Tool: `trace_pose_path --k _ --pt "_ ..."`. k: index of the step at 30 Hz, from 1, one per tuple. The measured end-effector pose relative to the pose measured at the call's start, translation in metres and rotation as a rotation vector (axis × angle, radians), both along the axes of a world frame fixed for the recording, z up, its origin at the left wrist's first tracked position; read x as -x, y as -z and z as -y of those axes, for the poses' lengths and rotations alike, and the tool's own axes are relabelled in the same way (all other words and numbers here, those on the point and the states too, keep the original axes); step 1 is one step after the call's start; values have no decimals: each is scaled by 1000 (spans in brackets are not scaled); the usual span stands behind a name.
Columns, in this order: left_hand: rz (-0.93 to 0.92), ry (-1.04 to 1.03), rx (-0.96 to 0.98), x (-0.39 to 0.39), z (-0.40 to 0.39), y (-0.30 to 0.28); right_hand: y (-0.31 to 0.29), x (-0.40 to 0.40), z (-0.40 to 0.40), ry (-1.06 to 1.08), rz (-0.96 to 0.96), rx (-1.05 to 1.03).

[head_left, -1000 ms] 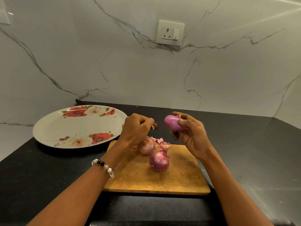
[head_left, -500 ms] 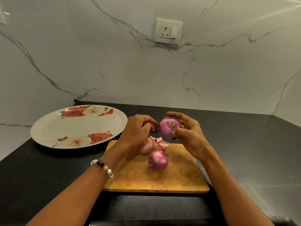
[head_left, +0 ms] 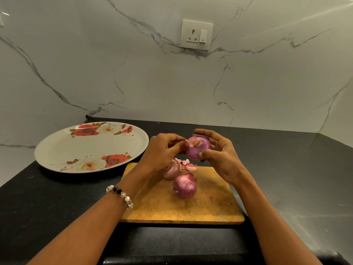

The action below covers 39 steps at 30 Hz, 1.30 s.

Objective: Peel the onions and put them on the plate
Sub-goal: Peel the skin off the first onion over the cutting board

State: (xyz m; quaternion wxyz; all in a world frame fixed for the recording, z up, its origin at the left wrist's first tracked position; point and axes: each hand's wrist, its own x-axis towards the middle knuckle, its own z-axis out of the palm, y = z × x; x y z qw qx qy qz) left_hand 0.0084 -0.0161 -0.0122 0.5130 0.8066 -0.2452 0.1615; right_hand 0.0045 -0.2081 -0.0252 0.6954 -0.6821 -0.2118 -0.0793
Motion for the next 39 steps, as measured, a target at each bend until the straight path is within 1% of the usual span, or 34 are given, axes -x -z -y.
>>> trace_pose_path --k 6,13,24,27,34,39 --pt "-23 -24 -35 -4 -2 2 0 0 0 -24 -2 1" --pt "-181 37 74 -3 -4 0 -1 1 1 -32 8 23" --pt "-41 -39 -1 -4 -3 5 -2 3 1 -30 13 43" --pt "-7 -72 1 -5 -2 6 -2 3 1 -57 1 18" --pt "-47 -73 38 -6 -3 6 -2 2 0 -34 8 14" --pt "-117 -8 122 -3 -3 1 -2 1 1 4 22 -22"
